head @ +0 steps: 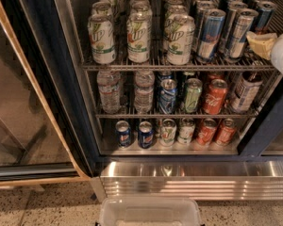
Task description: Pick redbull can from top shelf of fridge
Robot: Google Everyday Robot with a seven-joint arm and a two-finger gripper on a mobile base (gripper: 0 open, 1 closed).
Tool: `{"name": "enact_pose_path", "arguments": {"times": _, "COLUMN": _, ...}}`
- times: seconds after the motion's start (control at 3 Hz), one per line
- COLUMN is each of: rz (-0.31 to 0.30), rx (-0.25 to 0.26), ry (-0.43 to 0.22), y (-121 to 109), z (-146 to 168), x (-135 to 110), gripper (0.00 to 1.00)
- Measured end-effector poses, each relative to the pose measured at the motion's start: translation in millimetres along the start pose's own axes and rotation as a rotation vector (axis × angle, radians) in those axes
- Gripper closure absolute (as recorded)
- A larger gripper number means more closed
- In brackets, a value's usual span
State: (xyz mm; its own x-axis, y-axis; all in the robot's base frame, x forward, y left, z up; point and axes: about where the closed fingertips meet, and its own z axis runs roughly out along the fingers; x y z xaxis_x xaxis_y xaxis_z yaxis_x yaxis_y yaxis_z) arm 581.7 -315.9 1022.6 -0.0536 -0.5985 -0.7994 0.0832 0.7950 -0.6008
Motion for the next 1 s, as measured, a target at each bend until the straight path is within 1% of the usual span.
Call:
{"name": "enact_pose_path", "arguments": {"times": 0.33, "rz": -0.009, "rx": -0.047, "ry": -0.01, "y": 8.3, "z": -29.3, "x": -19.5, "gripper": 0.54}}
{"name": "enact_pose_path", "arguments": {"times": 0.67, "rz": -0.009, "rx": -0.047, "ry": -0.01, "y": 8.3, "z": -29.3, "x": -19.5, "gripper": 0.41}}
{"name": "enact_pose_path", "arguments": {"times": 1.0, "rz": -0.007, "rx": -0.035, "ry": -0.013, "y": 5.0, "z": -22.8, "x": -19.3, "gripper": 0.49}}
